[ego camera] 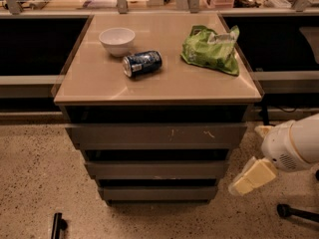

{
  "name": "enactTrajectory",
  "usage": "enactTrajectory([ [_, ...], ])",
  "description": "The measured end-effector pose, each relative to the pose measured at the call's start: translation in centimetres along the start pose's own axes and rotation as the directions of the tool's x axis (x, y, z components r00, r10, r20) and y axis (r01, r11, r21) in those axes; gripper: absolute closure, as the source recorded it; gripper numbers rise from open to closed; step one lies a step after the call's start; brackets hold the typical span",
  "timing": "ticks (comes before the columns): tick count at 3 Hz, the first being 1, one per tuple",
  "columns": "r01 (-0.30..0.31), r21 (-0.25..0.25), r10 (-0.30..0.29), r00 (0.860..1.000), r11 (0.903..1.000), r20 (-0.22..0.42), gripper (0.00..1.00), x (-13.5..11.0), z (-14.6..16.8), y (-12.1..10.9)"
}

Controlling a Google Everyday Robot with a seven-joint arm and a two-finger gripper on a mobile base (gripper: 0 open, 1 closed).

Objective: Open middle drawer

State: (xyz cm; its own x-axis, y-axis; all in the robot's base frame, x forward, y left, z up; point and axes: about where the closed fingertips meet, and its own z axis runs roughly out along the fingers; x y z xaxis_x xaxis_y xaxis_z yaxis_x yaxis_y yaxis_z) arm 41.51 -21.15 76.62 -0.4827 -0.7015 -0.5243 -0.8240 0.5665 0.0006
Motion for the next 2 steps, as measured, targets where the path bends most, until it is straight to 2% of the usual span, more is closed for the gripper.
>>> enactTrajectory([
  [1,-0.103,-0.065,0.104,0.994,0.9926,0.015,0.0,3.6,6.1,0.5],
  [2,-0.192,-0.105,0.197,0.98,0.9757,0.038,0.0,5.8,11.8,0.4],
])
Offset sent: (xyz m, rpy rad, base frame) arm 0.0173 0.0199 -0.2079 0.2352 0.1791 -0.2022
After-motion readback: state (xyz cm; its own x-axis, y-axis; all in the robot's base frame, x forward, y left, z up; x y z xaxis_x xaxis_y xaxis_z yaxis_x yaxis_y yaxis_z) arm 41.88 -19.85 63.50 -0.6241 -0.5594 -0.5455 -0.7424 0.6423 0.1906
